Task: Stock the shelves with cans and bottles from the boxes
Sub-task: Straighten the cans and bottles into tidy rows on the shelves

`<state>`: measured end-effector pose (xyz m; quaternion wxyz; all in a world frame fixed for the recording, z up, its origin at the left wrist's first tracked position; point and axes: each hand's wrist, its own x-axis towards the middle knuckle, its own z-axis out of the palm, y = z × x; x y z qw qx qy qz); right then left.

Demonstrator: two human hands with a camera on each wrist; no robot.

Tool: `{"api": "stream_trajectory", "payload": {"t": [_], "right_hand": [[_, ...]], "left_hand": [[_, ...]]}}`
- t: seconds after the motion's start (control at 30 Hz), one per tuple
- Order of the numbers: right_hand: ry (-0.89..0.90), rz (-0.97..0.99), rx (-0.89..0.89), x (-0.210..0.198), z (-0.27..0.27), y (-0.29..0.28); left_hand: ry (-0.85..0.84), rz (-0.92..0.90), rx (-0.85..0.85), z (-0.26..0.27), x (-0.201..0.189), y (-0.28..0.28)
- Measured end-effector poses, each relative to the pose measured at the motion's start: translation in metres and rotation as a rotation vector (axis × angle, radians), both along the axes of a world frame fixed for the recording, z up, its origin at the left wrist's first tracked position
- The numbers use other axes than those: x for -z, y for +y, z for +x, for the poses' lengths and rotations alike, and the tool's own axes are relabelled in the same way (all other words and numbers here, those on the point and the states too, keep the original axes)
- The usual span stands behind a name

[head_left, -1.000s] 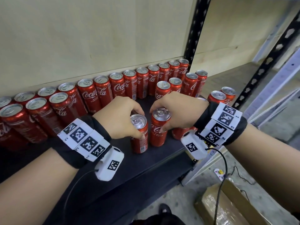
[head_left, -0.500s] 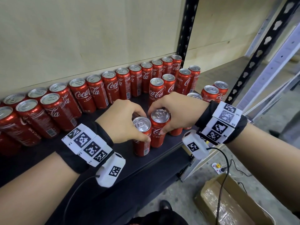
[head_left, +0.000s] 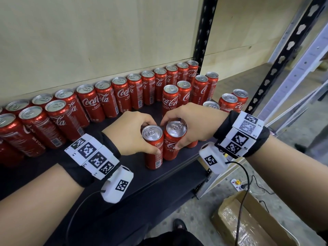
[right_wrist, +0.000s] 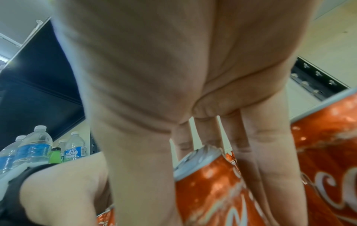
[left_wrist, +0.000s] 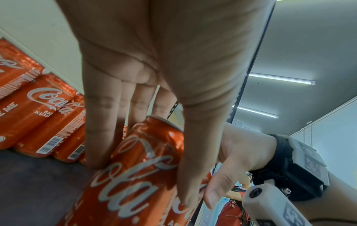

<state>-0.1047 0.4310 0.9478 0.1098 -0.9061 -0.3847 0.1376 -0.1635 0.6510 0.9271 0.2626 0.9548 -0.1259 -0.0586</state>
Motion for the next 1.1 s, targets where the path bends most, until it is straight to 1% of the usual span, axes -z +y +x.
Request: {"api": "stream_trajectory", "payload": {"t": [0.63,0.8,0.9,1.1], "right_hand": [[0.018,-0.014,0.030,0.0021,0.0004,-0.0025],[0.023,-0.030,0.032,0.0008,0.0032,-0.0037],[0.005,-0.048,0.035,0.0012,0.0049,-0.0046],[0.007,-0.019,0.042,0.0009,0.0056,-0.0052]], "left_hand": [[0.042,-0.044,0.038,0.0047,0.0024,0.0026],[0.099,-0.035,0.066,0.0065,0.0043,0.0037],[0.071,-0.027,0.060,0.0080,0.0072,0.0035],[0.048,-0.031,0.049,0.0091,0.0096,0.0032]]}}
